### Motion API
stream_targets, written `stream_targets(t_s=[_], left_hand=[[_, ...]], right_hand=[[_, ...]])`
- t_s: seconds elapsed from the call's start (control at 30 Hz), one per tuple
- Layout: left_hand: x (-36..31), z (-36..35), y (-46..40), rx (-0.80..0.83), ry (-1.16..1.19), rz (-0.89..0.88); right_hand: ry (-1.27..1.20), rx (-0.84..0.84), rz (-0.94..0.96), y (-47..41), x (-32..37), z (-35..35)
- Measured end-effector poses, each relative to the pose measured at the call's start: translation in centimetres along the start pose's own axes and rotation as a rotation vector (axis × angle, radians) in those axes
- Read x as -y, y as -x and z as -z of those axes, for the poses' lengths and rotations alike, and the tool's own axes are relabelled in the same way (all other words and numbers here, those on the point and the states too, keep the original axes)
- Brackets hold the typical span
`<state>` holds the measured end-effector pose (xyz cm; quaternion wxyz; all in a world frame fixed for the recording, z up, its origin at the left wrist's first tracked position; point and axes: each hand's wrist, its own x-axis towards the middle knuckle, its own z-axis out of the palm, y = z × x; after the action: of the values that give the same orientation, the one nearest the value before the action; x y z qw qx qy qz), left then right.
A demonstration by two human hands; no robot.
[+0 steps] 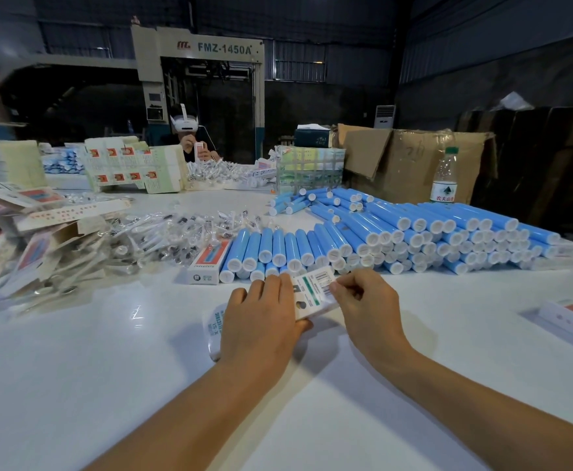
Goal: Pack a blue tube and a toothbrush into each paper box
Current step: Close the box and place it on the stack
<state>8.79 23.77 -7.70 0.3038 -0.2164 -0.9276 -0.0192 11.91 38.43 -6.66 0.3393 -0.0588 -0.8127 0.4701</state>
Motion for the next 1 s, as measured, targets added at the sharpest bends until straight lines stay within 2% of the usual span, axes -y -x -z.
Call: stream_targets(t_s=[0.17,0.33,0.43,0.57,1.0], left_hand=[[0.1,0.1,0.2,-0.004,0.007,-0.017],[0.1,0.2,0.3,0.001,0.012,-0.043],[-0.1,0.2,0.4,0.008,0.000,-0.064],[-0.5,0.5,0.3,0.010,-0.011,-0.076],[0.3,0.7,-0.2,-0.019,0.060,0.049]], right_hand=[[-0.013,0.019,-0.002,0.1,0.1,0.2],[-0.175,0.102,-0.132,-0.2,0.4,0.4],[-0.144,0.085,-0.129,-0.2,0.2,0.5],[-0.025,0.057,-0.036,-0.1,-0.1,0.2],[-0.100,0.035,-0.080,-0.2,0.2,0.1]])
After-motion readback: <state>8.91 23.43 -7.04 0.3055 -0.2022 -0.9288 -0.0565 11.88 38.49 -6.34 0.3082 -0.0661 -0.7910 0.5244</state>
